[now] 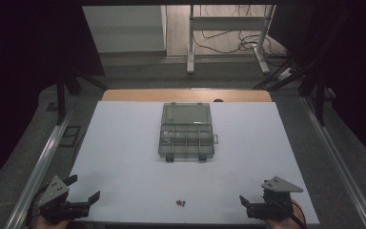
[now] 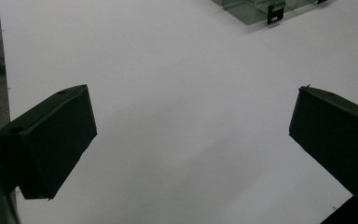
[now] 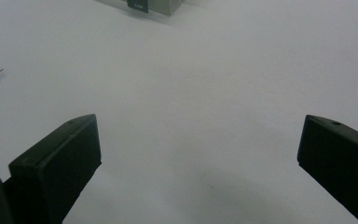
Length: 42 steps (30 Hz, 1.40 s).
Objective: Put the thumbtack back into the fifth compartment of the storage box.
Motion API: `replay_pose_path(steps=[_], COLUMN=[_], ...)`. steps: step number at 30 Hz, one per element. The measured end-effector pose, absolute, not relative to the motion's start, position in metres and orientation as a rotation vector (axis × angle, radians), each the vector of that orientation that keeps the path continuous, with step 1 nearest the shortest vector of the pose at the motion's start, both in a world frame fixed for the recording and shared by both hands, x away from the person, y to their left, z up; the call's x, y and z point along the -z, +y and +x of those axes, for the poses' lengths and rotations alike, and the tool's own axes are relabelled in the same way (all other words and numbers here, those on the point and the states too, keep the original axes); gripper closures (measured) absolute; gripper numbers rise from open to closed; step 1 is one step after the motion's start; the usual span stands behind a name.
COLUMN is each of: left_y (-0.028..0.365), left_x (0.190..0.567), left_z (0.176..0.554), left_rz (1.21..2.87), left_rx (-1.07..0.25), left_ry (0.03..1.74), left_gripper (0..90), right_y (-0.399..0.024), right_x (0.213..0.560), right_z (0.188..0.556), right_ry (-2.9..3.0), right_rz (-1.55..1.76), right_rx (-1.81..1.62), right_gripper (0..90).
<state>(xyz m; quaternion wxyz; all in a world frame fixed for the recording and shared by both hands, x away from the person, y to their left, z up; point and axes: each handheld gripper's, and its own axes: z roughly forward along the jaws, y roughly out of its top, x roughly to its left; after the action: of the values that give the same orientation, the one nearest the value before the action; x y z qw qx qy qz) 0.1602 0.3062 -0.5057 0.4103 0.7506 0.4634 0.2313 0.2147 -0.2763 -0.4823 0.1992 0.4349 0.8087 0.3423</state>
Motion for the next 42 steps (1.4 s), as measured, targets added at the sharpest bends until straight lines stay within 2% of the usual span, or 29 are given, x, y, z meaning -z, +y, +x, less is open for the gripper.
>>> replay_pose_path(steps=[29,42], left_y=[0.309,0.309], left_x=[0.506,0.507], left_z=[0.158,0.16], left_rz=[1.87,1.875], left_rx=[-0.568,-0.552], left_ry=[1.125,1.125], left_gripper=[1.3,1.2], right_y=[-0.271,-0.254], right_x=[0.484,0.479], right_z=[0.218,0.225], right_ry=[2.323,2.388], right_rz=[1.201,1.105], right_rx=[-0.911,-0.936], right_gripper=[0.0,0.0])
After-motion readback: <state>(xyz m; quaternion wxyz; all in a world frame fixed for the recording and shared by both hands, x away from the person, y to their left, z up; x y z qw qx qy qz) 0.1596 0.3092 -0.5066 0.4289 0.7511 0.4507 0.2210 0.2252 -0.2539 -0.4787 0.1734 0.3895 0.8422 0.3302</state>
